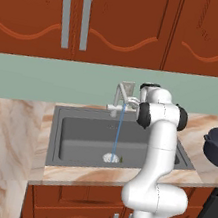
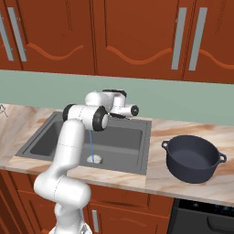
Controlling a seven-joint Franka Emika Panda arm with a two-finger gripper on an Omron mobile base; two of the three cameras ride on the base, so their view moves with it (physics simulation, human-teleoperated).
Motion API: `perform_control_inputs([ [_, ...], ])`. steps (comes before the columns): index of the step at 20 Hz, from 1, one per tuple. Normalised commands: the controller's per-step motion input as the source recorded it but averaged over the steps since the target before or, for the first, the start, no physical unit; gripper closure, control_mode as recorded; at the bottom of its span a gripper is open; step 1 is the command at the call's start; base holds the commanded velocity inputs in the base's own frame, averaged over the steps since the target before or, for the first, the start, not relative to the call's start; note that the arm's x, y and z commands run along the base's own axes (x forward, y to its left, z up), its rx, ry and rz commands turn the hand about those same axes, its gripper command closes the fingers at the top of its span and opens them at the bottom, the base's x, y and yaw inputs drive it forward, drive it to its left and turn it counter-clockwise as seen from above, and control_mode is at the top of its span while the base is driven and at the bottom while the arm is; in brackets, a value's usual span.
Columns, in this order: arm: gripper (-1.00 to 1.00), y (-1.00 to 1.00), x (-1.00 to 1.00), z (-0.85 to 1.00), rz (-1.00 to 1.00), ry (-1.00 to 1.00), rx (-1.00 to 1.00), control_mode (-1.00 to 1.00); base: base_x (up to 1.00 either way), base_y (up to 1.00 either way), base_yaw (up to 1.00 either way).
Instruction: Dump the lemon wedge from the pot into the sink. Then turn on the water and wash the lemon wedge. Then turn off the water and put the lemon wedge back in the pot.
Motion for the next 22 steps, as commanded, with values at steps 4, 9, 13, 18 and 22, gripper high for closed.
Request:
perform_control_inputs([
  [4, -1.00, 0.00, 0.00, 0.00, 0.00, 0.00, 0.00, -1.00, 0.00, 0.00, 0.00],
  [9, -1.00, 0.14, 0.05, 0.00, 0.00, 0.00, 0.00, -1.00, 0.00, 0.00, 0.00],
  [13, -1.00, 0.55, 0.28, 0.00, -0.02, 0.00, 0.00, -1.00, 0.00, 0.00, 0.00],
  [18, -1.00, 0.53, 0.34, 0.00, -0.04, 0.00, 0.00, -1.00, 0.00, 0.00, 0.00],
  [22, -1.00, 0.57, 0.35, 0.00, -0.05, 0.00, 0.00, -1.00, 0.00, 0.00, 0.00],
])
